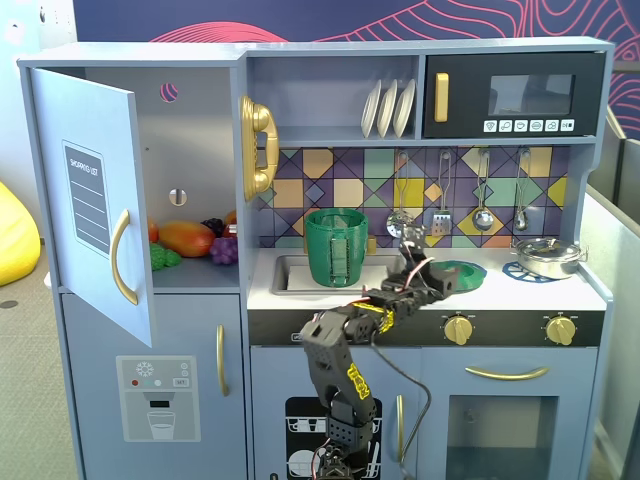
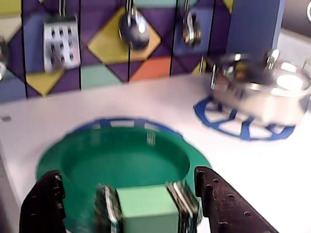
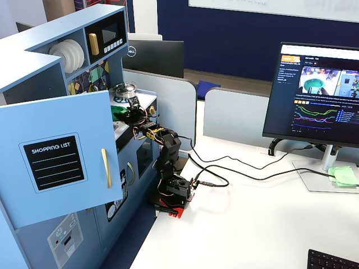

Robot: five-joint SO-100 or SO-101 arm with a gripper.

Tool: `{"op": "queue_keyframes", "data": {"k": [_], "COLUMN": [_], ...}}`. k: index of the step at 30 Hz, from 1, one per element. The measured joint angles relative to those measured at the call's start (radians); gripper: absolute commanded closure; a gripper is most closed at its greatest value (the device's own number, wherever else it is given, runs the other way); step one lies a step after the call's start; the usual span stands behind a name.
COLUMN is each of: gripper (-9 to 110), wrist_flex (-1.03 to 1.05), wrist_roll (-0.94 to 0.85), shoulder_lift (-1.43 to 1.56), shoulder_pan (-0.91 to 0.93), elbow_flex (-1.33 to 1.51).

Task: Take off the lid from the green recipient and place it on the counter

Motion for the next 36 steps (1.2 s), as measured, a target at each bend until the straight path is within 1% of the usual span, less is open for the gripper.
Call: {"op": "queue_keyframes", "data": {"k": [4,7,13,18,24,30,36], "gripper": [74,79,83,85,89,101,101], "wrist_flex": [0.19,0.367,0.689,0.956,1.155,1.307,1.442], "wrist_roll": [0.009,0.015,0.006,-0.028,-0.023,0.002,-0.003], "shoulder_lift": [0.19,0.376,0.747,0.962,1.072,1.126,1.14], "shoulder_pan": [0.0,-0.034,-0.199,-0.302,-0.408,-0.505,-0.56], "elbow_flex": [-0.002,0.026,0.218,0.379,0.52,0.658,0.758]}}
